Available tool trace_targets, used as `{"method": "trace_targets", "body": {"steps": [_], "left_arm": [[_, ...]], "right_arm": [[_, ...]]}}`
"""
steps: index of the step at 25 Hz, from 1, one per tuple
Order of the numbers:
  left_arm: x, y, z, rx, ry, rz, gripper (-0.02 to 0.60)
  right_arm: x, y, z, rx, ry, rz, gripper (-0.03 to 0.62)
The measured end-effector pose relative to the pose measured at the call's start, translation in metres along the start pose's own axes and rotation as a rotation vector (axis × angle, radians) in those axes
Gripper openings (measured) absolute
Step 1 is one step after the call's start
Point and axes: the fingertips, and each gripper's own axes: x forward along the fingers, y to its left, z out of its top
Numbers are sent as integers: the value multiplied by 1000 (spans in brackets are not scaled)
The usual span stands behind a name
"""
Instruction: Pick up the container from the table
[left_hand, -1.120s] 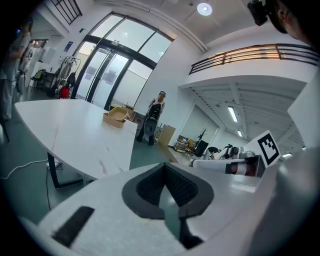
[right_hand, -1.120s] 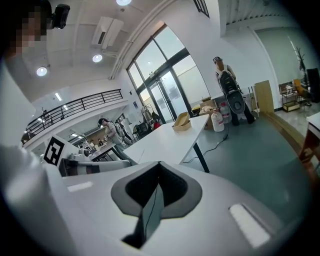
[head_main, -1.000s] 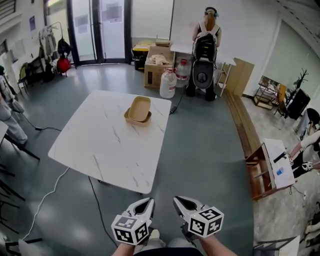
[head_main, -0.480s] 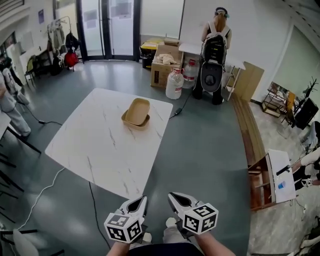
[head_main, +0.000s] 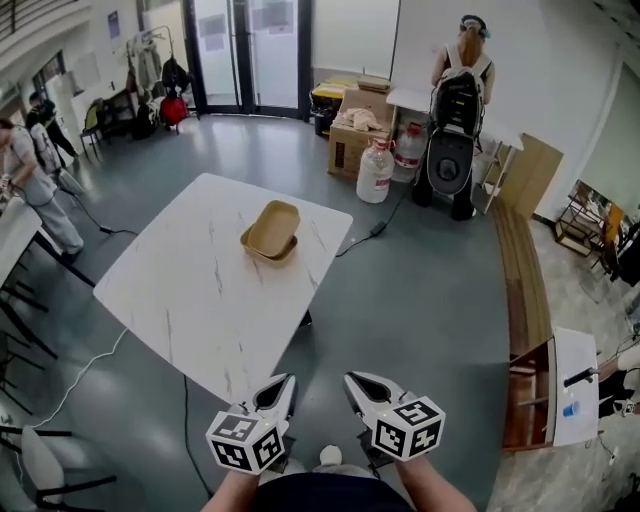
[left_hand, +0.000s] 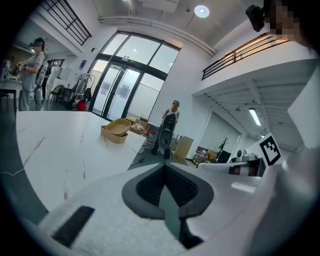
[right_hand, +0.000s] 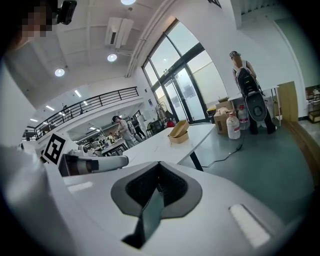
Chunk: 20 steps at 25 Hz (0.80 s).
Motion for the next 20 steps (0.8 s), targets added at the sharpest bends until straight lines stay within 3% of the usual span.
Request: {"method": "trace_targets", "body": {"steps": [4, 12, 20], "left_arm": [[15, -2, 3, -15, -20, 57, 0], [9, 26, 4, -37, -18, 170, 0], [35, 48, 17, -68, -18, 163, 0]], "right_arm": [[9, -24, 9, 20, 18, 54, 2], [42, -19, 12, 14, 58, 149, 2], [65, -26, 26, -17, 78, 138, 2]]}}
